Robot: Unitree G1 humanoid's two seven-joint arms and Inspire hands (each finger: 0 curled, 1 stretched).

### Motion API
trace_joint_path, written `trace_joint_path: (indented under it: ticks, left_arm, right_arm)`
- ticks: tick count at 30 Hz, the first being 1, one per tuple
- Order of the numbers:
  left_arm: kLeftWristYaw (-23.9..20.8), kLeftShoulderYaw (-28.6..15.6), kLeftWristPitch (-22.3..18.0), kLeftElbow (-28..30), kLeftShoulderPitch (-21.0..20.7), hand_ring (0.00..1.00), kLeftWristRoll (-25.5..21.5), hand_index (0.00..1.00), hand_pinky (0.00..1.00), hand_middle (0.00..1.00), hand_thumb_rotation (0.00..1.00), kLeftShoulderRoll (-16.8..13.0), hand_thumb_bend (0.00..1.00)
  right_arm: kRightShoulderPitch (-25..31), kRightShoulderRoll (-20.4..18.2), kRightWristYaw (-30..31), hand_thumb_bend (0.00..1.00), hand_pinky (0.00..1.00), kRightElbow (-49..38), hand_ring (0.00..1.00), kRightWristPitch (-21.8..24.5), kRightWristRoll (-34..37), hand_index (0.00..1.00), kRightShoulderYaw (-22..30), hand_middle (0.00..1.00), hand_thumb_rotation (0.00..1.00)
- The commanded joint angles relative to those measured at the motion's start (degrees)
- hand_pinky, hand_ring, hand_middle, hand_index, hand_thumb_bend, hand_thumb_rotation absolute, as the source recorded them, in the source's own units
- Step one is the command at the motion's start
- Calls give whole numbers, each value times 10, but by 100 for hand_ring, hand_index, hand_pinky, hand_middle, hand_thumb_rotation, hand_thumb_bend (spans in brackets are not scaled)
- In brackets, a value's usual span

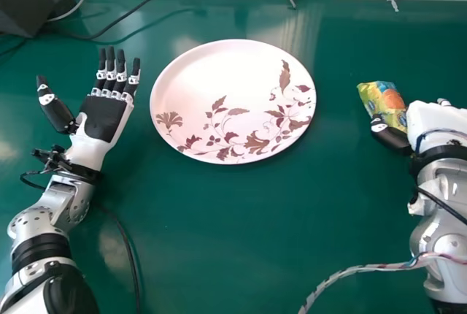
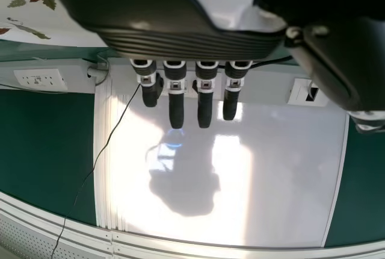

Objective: Pick up biscuit and place it in the plate

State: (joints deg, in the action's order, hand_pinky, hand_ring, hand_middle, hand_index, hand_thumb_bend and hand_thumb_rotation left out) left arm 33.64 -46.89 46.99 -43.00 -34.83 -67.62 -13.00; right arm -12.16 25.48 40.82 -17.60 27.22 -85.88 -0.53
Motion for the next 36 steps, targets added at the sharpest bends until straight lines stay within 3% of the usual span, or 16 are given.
trace_joint_path:
  ticks: [1,4,8,13,19,25,32,36]
  left_arm:
    - [9,-3,-3,-3,4,89,-4,93,100,91,60,-2,100]
    - [-9,-7,-4,-2,2,88,-10,92,99,91,59,0,100]
    - [-22,-7,-6,3,1,88,-16,92,98,91,58,2,100]
    - [-27,-10,-8,-12,-3,88,-19,92,97,91,58,-1,100]
    - [-25,-9,-6,-9,-2,89,-19,92,98,91,58,1,100]
    - [2,-5,-11,-33,-8,89,-9,93,98,92,59,-7,99]
    - [27,-3,-12,-54,-16,88,-4,93,99,91,60,-12,100]
    - [28,-3,-13,-57,-19,88,-3,93,99,91,62,-12,100]
  right_arm:
    - [-2,5,3,38,34,-12,31,6,-5,54,3,35,48]
    - [-3,5,4,40,31,-15,29,7,-10,52,4,33,50]
    - [-3,4,3,42,27,-21,26,9,-7,50,7,30,62]
    - [1,5,0,41,24,-27,23,9,-4,48,11,28,53]
    - [2,6,7,38,20,-32,20,10,-6,45,13,25,57]
    - [-1,10,19,32,19,-40,19,6,-7,45,16,24,37]
    - [-5,15,26,30,19,-49,20,5,-14,45,17,25,25]
    - [-5,21,31,28,19,-57,20,1,-15,43,19,25,25]
